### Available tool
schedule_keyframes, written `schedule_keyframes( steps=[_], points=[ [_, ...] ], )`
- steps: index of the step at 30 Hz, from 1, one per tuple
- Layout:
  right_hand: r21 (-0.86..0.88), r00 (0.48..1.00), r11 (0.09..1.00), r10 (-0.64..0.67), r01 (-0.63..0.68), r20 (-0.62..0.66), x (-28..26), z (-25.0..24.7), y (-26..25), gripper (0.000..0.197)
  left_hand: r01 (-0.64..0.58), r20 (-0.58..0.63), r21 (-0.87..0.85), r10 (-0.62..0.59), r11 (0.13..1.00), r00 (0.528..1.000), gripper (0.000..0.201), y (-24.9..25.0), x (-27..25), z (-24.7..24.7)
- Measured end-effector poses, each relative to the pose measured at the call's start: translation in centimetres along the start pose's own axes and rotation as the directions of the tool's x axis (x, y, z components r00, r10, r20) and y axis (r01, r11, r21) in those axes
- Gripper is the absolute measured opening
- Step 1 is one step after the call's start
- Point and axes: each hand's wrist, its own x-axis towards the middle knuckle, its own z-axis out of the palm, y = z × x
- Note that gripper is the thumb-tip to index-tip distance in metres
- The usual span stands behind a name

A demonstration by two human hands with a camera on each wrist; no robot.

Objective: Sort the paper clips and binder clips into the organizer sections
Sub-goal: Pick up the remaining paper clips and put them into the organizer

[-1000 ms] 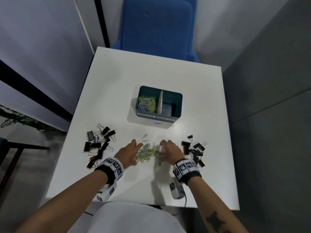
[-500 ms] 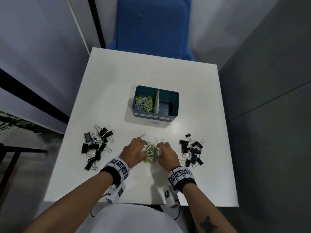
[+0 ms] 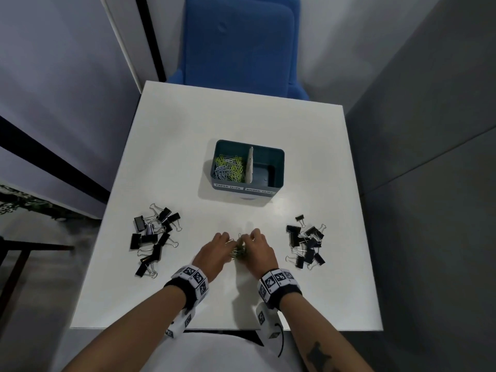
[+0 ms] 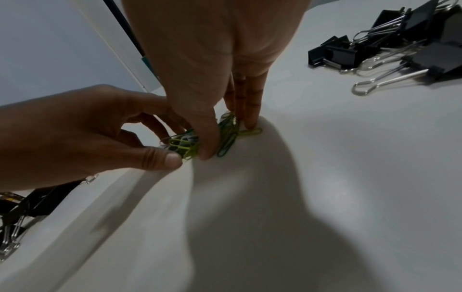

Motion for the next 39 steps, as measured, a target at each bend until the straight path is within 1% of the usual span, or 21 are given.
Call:
schedule_keyframes(
  steps=[2,4,7,10,13,16,20,23,25,27,30,33,35,36,39],
  points=[
    [0.004,1.000,1.000,-0.004,0.004,-0.011,0.3,0.1,-0.2,0.030,0.038,0.000,-0.036,-0.038,0.999,0.999,0.041,-0.5,-0.3,0.0],
    [0.006,1.000,1.000,-0.010,0.010,-0.010,0.6,0.0,-0.4,0.022,0.074,0.025,-0.080,-0.073,0.994,0.997,0.032,-0.9,-0.3,-0.2],
    [0.033,1.000,0.999,0.002,-0.002,-0.009,0.9,-0.4,-0.5,0.014,0.147,0.052,-0.196,-0.140,0.969,0.989,0.010,-1.1,-0.2,-1.3],
    [0.074,1.000,0.997,0.019,-0.018,-0.007,1.2,-0.9,-0.4,0.013,0.262,0.070,-0.362,-0.254,0.894,0.965,0.005,-1.4,-0.5,-2.2],
    [0.084,1.000,0.996,0.019,-0.020,0.014,1.2,-1.7,-0.2,0.015,0.297,0.031,-0.408,-0.312,0.864,0.950,0.008,-1.9,-0.8,-2.4],
    [0.117,0.997,0.991,0.069,-0.071,0.016,1.2,-2.0,0.6,0.017,0.270,-0.029,-0.459,-0.318,0.846,0.948,0.010,-2.0,-0.9,-3.4],
    [0.203,0.993,0.972,0.120,-0.114,-0.017,0.7,-2.5,1.5,0.011,0.171,-0.105,-0.499,-0.255,0.850,0.961,0.008,-1.8,-0.2,-6.3],
    [0.247,0.989,0.960,0.144,-0.129,-0.044,0.5,-3.3,1.9,0.009,0.098,-0.188,-0.527,-0.228,0.844,0.955,0.006,-1.5,0.7,-9.5],
    [0.267,0.988,0.956,0.145,-0.125,-0.055,0.6,-4.0,2.2,0.012,0.066,-0.231,-0.543,-0.225,0.837,0.947,0.007,-1.3,1.6,-11.9],
    [0.276,0.991,0.957,0.117,-0.094,-0.068,0.7,-5.1,2.1,0.013,0.040,-0.277,-0.552,-0.228,0.833,0.933,0.012,-1.0,2.6,-14.4],
    [0.295,0.993,0.955,0.074,-0.043,-0.094,1.1,-7.0,1.4,0.009,0.008,-0.365,-0.549,-0.249,0.836,0.897,0.016,-0.8,4.9,-18.0],
    [0.305,0.988,0.952,0.055,-0.008,-0.145,2.0,-9.3,0.4,0.003,-0.007,-0.420,-0.533,-0.257,0.846,0.870,0.013,-1.0,8.0,-20.5],
    [0.309,0.981,0.951,0.040,0.022,-0.191,2.9,-11.1,-0.6,0.002,0.011,-0.422,-0.524,-0.271,0.851,0.865,0.011,-1.4,9.9,-21.1],
    [0.313,0.976,0.949,0.028,0.042,-0.216,3.4,-12.2,-1.2,0.003,0.029,-0.402,-0.530,-0.281,0.848,0.871,0.012,-1.6,10.7,-21.2],
    [0.262,0.957,0.958,-0.038,0.117,-0.288,5.3,-15.1,-3.2,0.005,0.111,-0.265,-0.545,-0.297,0.831,0.917,0.030,-2.3,11.8,-20.6]
  ],
)
